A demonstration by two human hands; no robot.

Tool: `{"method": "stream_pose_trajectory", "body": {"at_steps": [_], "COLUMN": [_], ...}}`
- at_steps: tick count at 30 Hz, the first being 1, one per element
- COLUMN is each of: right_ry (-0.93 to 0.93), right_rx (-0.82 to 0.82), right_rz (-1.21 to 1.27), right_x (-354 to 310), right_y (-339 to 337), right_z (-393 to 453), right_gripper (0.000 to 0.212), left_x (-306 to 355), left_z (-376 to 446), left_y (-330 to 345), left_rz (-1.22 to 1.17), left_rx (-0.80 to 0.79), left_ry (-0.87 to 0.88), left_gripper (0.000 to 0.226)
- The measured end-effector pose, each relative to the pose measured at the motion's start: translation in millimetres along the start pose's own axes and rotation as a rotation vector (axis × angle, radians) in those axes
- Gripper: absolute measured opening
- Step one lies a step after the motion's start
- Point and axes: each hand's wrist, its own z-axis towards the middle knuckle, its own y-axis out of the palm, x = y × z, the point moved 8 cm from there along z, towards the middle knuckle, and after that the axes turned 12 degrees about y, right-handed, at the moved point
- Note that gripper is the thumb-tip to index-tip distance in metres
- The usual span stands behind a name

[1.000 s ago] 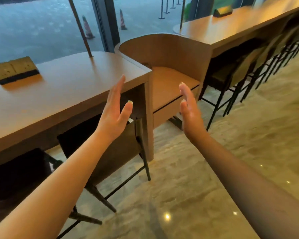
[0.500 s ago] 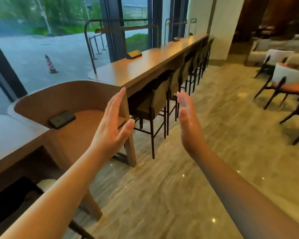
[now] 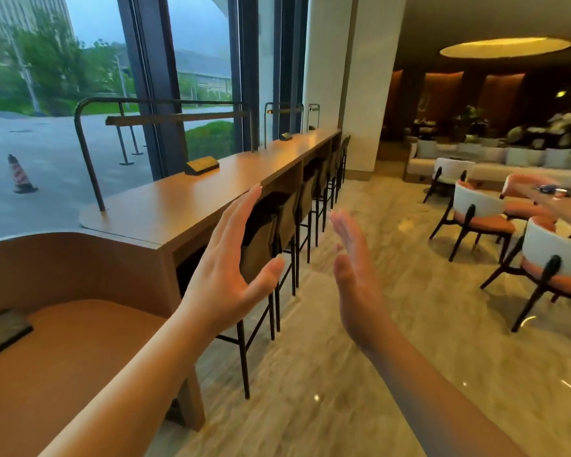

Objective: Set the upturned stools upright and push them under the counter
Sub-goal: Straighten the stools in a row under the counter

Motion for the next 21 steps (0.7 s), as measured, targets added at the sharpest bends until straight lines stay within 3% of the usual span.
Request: {"method": "stream_pose_trajectory", "body": {"at_steps": [10, 21], "right_ry": [0.06, 0.056], "right_rx": [0.038, -0.044], "right_rz": [0.01, 0.042], "right_x": [75.7, 199.3], "right_y": [-24.1, -88.6], "right_z": [140.7, 315.0], "right_gripper": [0.083, 0.079], "left_x": [-118.5, -238.5], "left_z": [93.1, 176.6], "left_y": [76.3, 225.9], "left_rz": [0.012, 0.1], "left_rx": [-0.001, 0.015], "left_ry": [0.025, -0.152], "left_gripper": [0.083, 0.08]}}
